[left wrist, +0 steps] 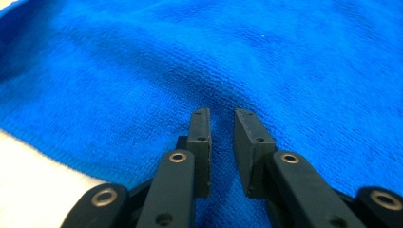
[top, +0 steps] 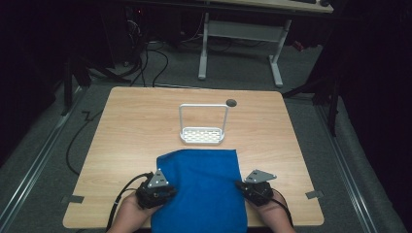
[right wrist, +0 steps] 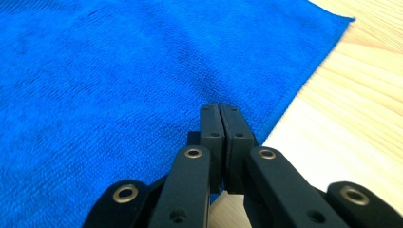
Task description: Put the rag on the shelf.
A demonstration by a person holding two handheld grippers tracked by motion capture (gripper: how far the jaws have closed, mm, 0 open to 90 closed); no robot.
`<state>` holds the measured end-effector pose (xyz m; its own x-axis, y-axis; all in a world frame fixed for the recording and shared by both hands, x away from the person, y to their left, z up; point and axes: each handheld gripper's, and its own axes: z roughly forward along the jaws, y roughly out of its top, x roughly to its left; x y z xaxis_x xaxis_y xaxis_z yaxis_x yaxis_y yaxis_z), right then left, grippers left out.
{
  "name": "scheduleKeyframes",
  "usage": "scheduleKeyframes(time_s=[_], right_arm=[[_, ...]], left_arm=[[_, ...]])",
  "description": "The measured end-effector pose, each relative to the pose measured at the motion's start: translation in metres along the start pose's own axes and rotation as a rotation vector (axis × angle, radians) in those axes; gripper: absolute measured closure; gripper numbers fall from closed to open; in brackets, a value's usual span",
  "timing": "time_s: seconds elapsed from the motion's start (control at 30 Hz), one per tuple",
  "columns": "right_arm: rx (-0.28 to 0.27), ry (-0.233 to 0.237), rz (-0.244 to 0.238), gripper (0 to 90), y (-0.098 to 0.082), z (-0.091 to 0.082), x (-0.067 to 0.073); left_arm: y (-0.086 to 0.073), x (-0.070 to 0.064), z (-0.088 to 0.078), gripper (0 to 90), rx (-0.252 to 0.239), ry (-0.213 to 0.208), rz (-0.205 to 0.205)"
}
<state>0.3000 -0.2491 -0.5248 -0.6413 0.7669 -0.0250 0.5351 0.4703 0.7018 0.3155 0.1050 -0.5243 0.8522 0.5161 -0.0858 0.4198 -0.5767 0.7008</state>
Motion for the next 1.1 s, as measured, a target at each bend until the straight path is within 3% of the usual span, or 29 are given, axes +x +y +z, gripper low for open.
scheduleKeyframes(time_s=[0.1, 0.23, 0.33, 0.5, 0.57, 0.6, 0.63, 0.73, 0.77, 0.8, 0.83, 1.0, 1.1], right_arm=[[0.000, -0.027, 0.015, 89.2, -0.007, -0.007, -0.009], [0.003, -0.037, 0.039, 89.1, -0.011, -0.011, -0.016], [0.006, -0.037, 0.037, 88.7, -0.011, -0.011, -0.015], [0.008, -0.033, 0.040, 87.9, -0.010, -0.011, -0.015], [0.008, -0.032, 0.040, 87.7, -0.010, -0.011, -0.015], [0.008, -0.031, 0.040, 87.6, -0.010, -0.011, -0.015], [0.009, -0.032, 0.041, 86.8, -0.010, -0.011, -0.015], [0.008, -0.029, 0.040, 86.1, -0.009, -0.011, -0.015], [0.008, -0.029, 0.040, 86.0, -0.009, -0.010, -0.015], [0.008, -0.029, 0.040, 86.0, -0.009, -0.010, -0.015], [0.008, -0.028, 0.041, 85.8, -0.009, -0.010, -0.015], [0.008, -0.025, 0.043, 85.6, -0.009, -0.011, -0.016], [0.007, -0.022, 0.046, 85.5, -0.009, -0.011, -0.016]], left_arm=[[0.006, -0.014, 0.009, 76.3, -0.006, -0.049, 0.027], [0.008, -0.017, 0.011, 75.1, 0.000, -0.038, 0.050], [0.007, -0.010, 0.009, 74.8, -0.010, -0.006, 0.030], [-0.001, 0.012, -0.002, 73.6, -0.061, 0.073, -0.063], [-0.002, 0.016, -0.004, 72.5, -0.071, 0.090, -0.074], [-0.003, 0.018, -0.006, 72.5, -0.082, 0.107, -0.082], [-0.003, 0.024, -0.009, 70.5, -0.107, 0.150, -0.097], [-0.003, 0.033, -0.009, 68.2, -0.119, 0.185, -0.118], [-0.002, 0.042, -0.008, 67.6, -0.126, 0.215, -0.138], [-0.002, 0.042, -0.008, 67.2, -0.126, 0.215, -0.138], [-0.001, 0.050, -0.005, 66.4, -0.135, 0.233, -0.163], [0.004, 0.062, 0.002, 63.9, -0.122, 0.266, -0.184], [0.011, 0.066, 0.008, 61.2, -0.122, 0.282, -0.174]])
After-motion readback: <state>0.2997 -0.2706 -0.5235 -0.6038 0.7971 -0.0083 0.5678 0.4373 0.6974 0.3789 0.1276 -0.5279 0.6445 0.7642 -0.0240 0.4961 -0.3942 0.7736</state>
